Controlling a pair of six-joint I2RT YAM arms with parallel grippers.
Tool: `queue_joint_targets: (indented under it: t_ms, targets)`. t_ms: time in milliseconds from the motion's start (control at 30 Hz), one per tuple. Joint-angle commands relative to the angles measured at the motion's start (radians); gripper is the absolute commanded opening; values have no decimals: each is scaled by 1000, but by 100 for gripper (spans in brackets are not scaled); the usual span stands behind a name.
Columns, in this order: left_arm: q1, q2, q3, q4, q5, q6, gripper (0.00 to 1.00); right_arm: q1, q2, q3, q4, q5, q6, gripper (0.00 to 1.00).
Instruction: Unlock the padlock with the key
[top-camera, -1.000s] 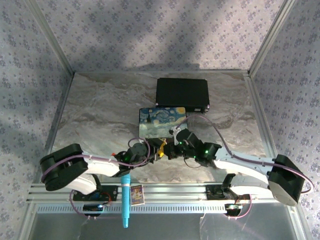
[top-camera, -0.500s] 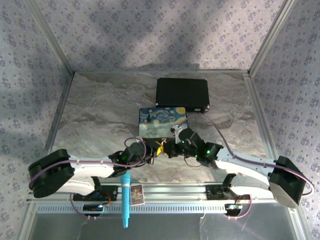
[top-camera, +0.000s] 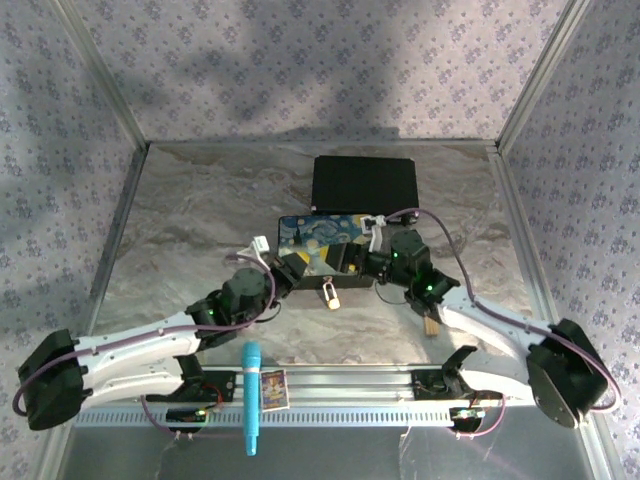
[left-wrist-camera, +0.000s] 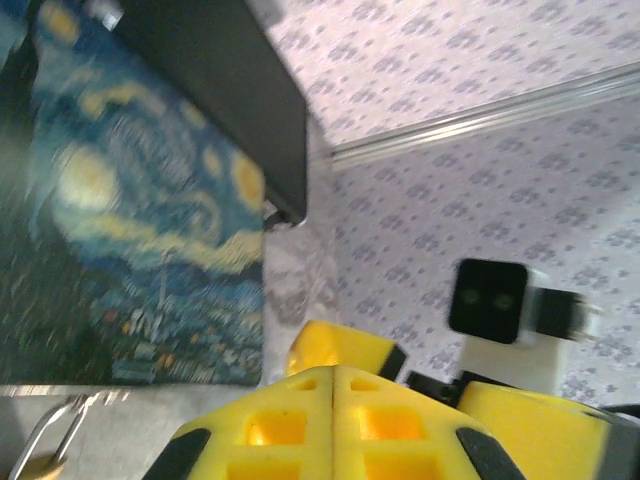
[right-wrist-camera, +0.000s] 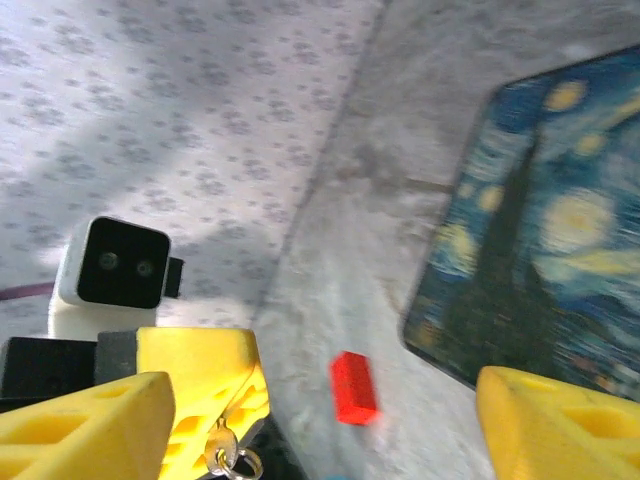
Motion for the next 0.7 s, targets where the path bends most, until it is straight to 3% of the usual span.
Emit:
queue_joint_targets:
  t_ms: [0,300,667]
  targets:
    - [26,-51,-9,83,-8,171,0,1,55,52,267,-131,140,73]
    - [54,-68,-2,216,37,227,0,39,154,72,490,-187,234,57]
    - [67,-43,15,255,64,217,0,71,188,85,536,-217,223,33]
